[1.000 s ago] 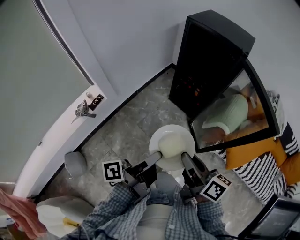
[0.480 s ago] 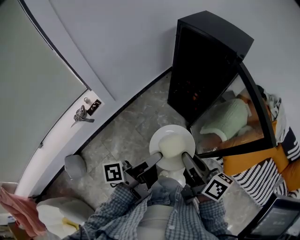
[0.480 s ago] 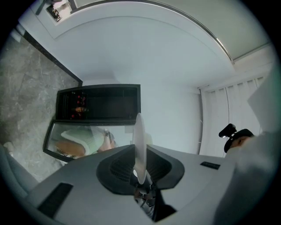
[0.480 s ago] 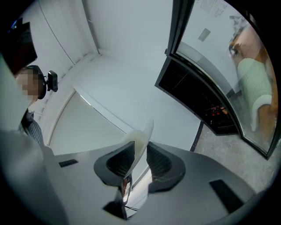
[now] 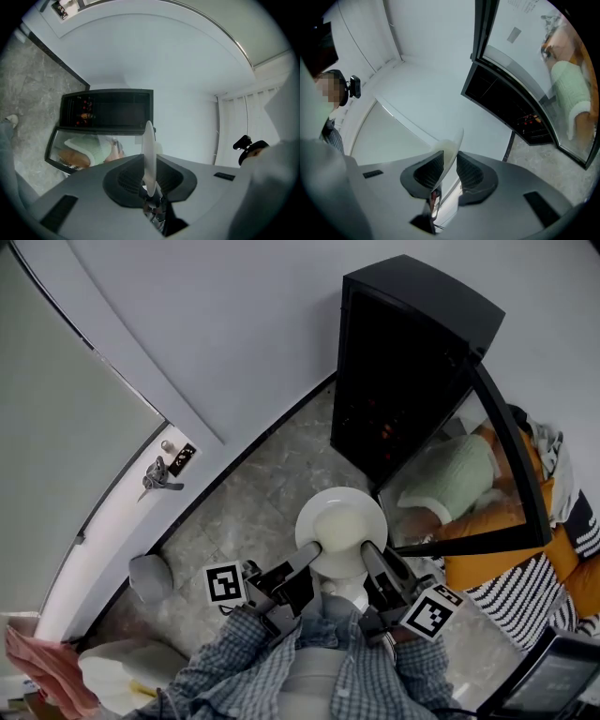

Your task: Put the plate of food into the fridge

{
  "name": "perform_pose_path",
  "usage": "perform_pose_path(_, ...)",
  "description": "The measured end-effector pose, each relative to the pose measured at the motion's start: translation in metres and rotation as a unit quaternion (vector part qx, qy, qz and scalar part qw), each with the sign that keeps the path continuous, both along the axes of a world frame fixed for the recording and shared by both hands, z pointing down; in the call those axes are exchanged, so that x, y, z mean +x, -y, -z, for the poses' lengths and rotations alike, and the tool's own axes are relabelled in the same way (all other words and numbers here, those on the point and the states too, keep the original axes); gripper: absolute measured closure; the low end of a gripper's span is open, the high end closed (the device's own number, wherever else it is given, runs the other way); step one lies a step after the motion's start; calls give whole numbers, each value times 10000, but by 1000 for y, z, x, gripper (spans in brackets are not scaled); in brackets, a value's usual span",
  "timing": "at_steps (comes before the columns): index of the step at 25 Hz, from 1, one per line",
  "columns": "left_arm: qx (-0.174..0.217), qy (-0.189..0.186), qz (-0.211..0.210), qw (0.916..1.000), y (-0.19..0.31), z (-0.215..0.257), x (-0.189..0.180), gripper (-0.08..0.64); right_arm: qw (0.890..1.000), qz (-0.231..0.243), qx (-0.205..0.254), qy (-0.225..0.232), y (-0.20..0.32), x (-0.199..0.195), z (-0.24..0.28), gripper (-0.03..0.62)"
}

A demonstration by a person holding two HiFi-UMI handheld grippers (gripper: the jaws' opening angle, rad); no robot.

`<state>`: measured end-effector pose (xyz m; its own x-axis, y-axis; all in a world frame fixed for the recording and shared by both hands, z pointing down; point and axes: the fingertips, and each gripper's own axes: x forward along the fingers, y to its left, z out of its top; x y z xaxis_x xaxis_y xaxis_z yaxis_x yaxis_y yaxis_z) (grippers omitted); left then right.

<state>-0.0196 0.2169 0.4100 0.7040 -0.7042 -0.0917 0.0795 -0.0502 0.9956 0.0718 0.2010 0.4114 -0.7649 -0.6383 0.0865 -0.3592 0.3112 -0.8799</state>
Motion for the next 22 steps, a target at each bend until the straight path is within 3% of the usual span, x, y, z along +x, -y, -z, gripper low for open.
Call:
perform_pose_path(9, -18, -42, -243, 9997, 50, 0, -7, 500, 9998, -203, -35, -85, 46, -6, 0, 502)
perform_pose_path(22, 61, -187, -408, 9990, 122, 1, -47, 500, 9979, -541, 45, -347, 113, -45, 5, 502)
